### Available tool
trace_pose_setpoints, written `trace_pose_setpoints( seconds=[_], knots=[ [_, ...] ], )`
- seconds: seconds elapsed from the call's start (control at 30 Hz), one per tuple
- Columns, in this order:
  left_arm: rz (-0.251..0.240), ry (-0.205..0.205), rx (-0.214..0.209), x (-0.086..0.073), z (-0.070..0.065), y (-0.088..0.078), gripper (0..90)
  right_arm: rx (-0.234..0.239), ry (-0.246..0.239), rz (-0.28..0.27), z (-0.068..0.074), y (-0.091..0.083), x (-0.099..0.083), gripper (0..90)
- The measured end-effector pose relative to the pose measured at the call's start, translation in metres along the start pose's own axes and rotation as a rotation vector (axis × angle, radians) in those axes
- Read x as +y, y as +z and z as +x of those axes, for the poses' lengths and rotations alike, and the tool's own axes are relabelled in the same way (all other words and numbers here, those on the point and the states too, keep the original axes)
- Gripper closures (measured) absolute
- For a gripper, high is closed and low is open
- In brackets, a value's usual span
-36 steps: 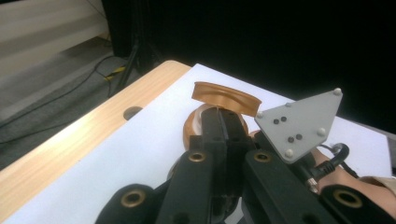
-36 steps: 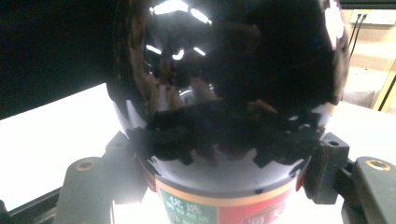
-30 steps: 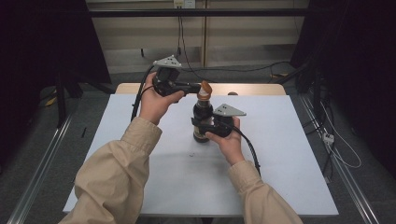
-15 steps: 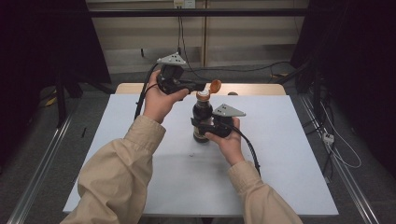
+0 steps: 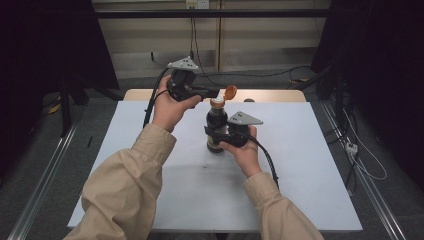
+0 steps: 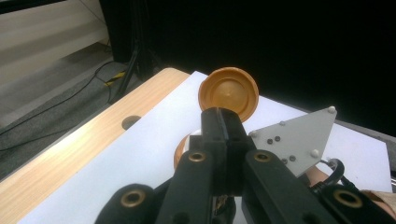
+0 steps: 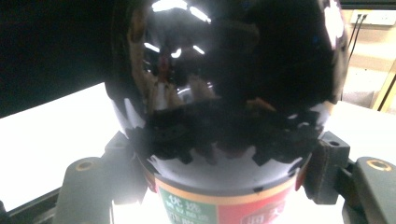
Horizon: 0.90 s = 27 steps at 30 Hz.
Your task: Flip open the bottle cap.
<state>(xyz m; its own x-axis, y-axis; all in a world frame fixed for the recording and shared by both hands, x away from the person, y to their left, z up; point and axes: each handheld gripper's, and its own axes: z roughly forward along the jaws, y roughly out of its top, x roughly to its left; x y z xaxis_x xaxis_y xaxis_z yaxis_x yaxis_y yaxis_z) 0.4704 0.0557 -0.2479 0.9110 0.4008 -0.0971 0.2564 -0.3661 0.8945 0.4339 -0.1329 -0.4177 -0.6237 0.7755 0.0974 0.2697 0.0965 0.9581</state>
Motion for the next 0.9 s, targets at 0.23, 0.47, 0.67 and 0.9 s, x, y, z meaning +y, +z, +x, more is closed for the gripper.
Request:
trace_pose_setpoints(
  seconds=[0.23, 0.47, 0.67, 0.9],
  knots=[
    [-0.001, -0.003, -0.007, 0.000, 0.000, -0.005, 90.0, -0.002, 0.001, 0.003, 0.000, 0.000, 0.000, 29.2],
    [-0.018, -0.013, 0.007, -0.004, 0.004, -0.015, 86.7, -0.004, 0.009, 0.008, 0.000, -0.001, 0.000, 28.5],
    [-0.011, -0.035, 0.045, -0.013, 0.009, -0.018, 72.2, -0.006, 0.030, 0.009, 0.001, -0.001, 0.000, 27.4],
    [-0.021, -0.047, 0.064, -0.021, 0.011, -0.021, 63.4, 0.005, 0.040, 0.018, -0.001, -0.001, 0.000, 26.8]
  ],
)
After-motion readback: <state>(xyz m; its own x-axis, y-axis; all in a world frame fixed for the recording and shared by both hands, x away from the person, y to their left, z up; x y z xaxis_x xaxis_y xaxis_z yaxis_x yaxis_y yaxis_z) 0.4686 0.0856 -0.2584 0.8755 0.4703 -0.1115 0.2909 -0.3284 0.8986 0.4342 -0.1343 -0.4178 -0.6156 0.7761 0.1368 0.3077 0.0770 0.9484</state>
